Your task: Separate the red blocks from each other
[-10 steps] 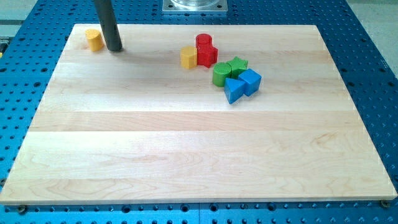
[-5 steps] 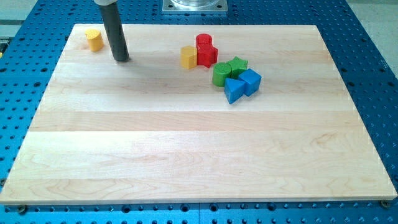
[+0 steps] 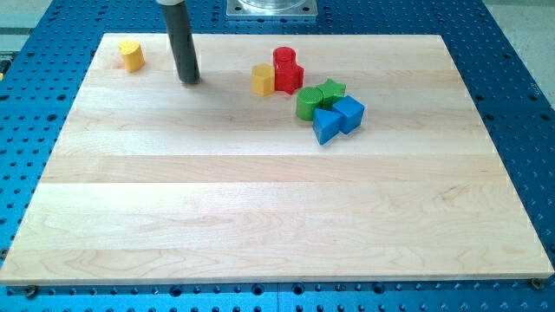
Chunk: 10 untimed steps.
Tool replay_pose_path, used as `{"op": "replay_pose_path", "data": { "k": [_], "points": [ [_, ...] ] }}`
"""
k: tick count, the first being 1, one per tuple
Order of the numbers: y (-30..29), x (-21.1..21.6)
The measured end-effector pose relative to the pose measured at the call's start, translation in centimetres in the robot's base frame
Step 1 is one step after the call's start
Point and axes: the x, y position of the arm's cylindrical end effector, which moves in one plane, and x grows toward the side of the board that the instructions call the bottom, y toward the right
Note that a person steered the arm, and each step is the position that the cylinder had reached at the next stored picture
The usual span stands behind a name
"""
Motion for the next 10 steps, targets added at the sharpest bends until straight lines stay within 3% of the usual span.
{"op": "replay_pose_path", "data": {
  "k": [2, 3, 5, 6, 7, 8, 9, 10],
  "points": [
    [10.4, -4.2],
    [14.2, -4.3],
    [18.1, -7.2],
    [17.7, -2.6],
    [13.7, 4.5],
    [10.0, 7.9],
    [5.3, 6.6],
    [7.8, 3.9]
  ]
}}
